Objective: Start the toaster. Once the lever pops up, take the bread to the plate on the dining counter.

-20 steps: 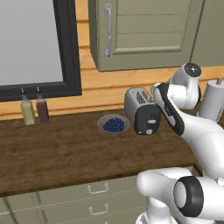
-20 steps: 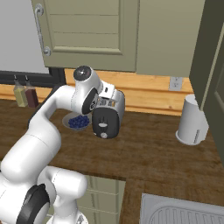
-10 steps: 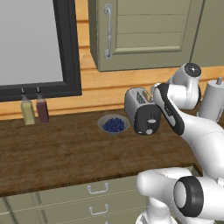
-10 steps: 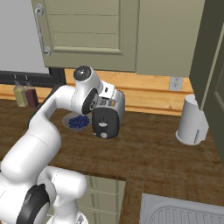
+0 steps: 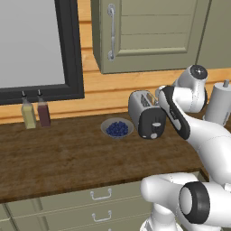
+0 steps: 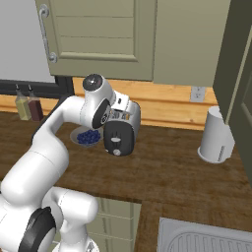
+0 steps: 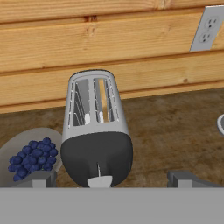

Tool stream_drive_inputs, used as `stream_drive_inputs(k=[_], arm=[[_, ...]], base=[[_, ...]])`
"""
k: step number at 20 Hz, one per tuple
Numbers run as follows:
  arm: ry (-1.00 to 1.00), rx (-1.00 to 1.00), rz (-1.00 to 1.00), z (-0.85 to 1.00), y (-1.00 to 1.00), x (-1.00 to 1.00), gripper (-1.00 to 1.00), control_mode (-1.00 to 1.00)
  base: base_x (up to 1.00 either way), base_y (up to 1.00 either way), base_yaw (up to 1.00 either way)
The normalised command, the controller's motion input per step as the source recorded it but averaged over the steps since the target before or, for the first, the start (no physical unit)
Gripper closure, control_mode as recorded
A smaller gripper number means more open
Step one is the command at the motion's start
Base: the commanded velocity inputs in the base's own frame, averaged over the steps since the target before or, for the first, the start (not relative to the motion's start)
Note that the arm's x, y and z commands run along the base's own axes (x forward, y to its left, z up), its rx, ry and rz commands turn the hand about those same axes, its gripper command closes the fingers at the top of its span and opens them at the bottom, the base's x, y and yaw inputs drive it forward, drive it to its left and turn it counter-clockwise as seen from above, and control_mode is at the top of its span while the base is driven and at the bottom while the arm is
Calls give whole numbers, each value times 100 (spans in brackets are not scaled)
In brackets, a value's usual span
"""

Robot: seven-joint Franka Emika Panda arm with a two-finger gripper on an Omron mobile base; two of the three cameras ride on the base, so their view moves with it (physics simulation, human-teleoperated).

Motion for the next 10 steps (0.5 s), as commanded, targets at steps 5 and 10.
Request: stream_drive_inputs(k=[5,10], arm=[[0,0,0,0,0,0,-100,-100],[0,0,0,0,0,0,-100,-100]], base=[[0,0,0],[0,0,0]])
